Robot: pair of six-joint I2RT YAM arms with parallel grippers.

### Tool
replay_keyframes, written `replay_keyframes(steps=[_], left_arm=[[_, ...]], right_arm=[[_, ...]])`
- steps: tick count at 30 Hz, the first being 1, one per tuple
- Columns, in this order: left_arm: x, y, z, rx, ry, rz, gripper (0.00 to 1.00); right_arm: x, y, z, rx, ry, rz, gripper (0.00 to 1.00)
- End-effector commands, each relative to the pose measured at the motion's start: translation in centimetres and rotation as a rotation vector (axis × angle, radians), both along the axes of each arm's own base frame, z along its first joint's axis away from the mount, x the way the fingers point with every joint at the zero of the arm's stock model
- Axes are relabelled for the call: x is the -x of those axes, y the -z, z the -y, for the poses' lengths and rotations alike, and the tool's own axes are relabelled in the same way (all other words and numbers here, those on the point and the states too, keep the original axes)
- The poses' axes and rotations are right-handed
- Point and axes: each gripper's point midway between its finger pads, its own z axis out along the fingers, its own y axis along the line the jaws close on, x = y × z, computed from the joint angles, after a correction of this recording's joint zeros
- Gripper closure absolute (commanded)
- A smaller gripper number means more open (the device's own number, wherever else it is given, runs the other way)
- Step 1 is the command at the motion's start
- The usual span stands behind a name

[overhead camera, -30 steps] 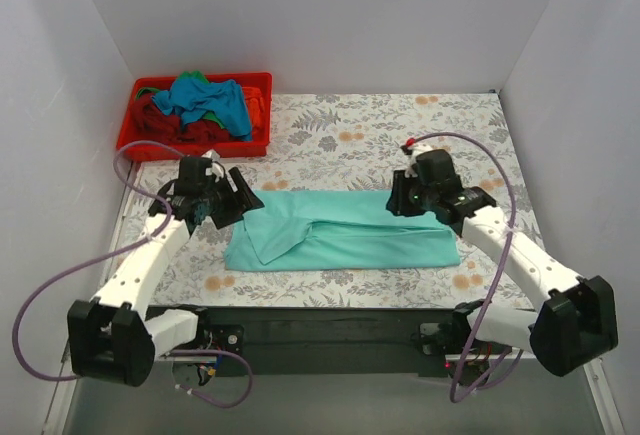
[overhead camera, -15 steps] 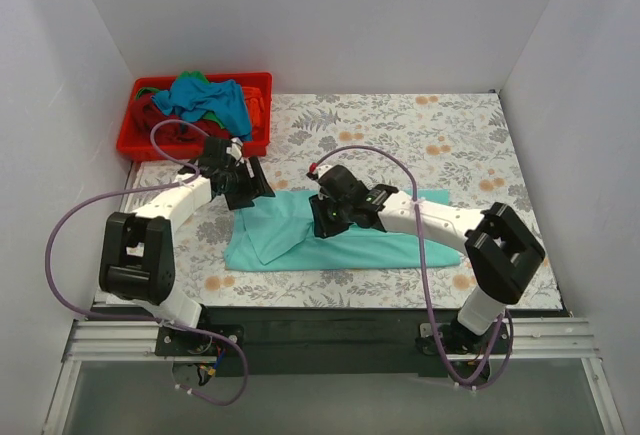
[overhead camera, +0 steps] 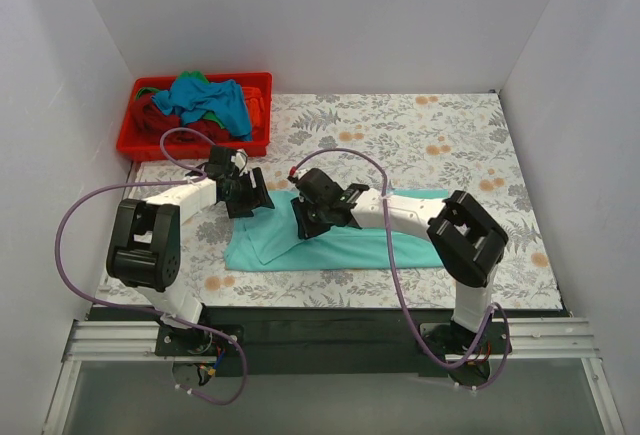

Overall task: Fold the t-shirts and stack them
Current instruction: Fold the tshirt

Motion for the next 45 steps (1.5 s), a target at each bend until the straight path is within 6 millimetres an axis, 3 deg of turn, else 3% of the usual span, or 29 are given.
replay_keyframes(steps=[1, 10, 16, 23, 39, 45], left_arm=[[-0.8, -0.2, -0.7, -0.029, -0.002, 0.036, 0.33], [-0.5, 0.5, -0.9, -0.044, -0.005, 0.013, 0.32], [-0.6, 0.4, -1.1, -0.057, -0.01, 0.017, 0.32], [-0.5, 0.4, -1.2, -0.058, -0.009, 0.014, 0.32], [-0.4, 0.5, -1.2, -0.063, -0.008, 0.009, 0.32], [-0.4, 0.6, -1.3, -0.068, -0.008, 0.008, 0.32]], right_arm=[[-1.3, -1.6, -2.0, -0.044, 0.014, 0.043, 0.68], [-2.4, -3.0, -4.4, -0.086, -0.01, 0.071, 0.67], [-2.0, -4.8, -2.2, -0.089, 0.031, 0.113, 0.65], [-0.5, -3.1, 1.1, -0.027, 0.057, 0.106, 0.63], [-0.4, 0.9, 1.1, 0.047, 0.059, 0.047, 0.6], [-0.7, 1.3, 0.8, 0.055, 0.055, 0.048, 0.64]])
